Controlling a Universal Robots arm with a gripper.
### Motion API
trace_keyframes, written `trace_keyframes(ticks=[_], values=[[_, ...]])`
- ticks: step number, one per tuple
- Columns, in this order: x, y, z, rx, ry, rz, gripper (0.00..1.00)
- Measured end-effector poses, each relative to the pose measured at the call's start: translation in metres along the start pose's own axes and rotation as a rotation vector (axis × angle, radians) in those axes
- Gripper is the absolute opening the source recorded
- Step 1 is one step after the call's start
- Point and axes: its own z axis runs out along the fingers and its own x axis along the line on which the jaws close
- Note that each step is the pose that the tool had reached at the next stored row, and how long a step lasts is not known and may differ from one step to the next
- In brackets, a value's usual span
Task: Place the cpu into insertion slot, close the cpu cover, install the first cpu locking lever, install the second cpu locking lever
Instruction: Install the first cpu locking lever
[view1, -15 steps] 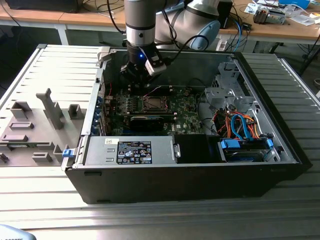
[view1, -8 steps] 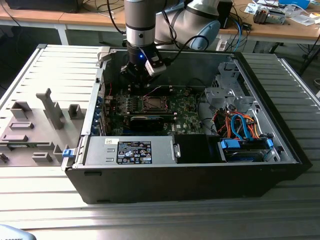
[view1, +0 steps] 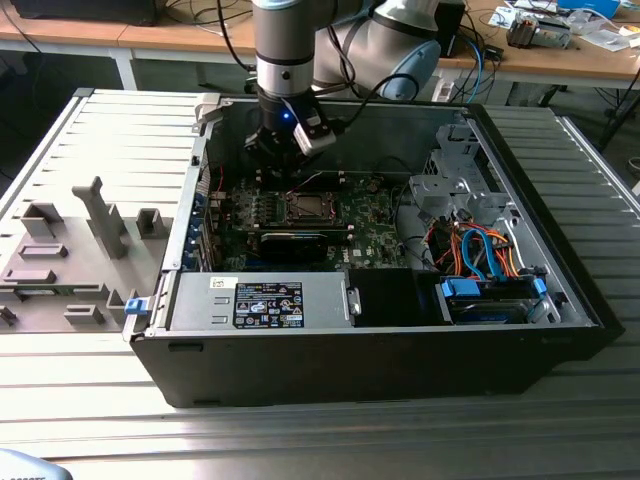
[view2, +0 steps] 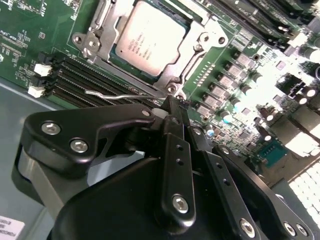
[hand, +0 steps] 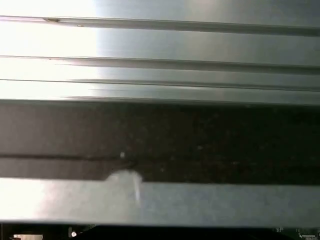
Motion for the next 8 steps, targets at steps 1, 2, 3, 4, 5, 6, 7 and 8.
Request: trace_keyframes(ticks=[1, 2, 3, 4, 5, 6, 7, 8], values=[[-0.003, 0.0011, 0.0009, 0.0, -0.0001, 0.0, 0.11], [-0.0055, 0.0021, 0.0015, 0.0, -0.0001, 0.0, 0.11], [-0.0067, 0.0026, 0.0018, 0.0, -0.0001, 0.0, 0.11], [-0.0077, 0.0029, 0.0021, 0.0, -0.0001, 0.0, 0.11], [-0.0089, 0.0033, 0.0024, 0.0, 0.0, 0.0, 0.11], [-0.0113, 0.0037, 0.0032, 0.0, 0.0, 0.0, 0.11], [-0.0128, 0.0038, 0.0038, -0.0002, 0.0, 0.0, 0.11], [-0.0142, 0.0038, 0.0044, 0.0, 0.0002, 0.0, 0.11]])
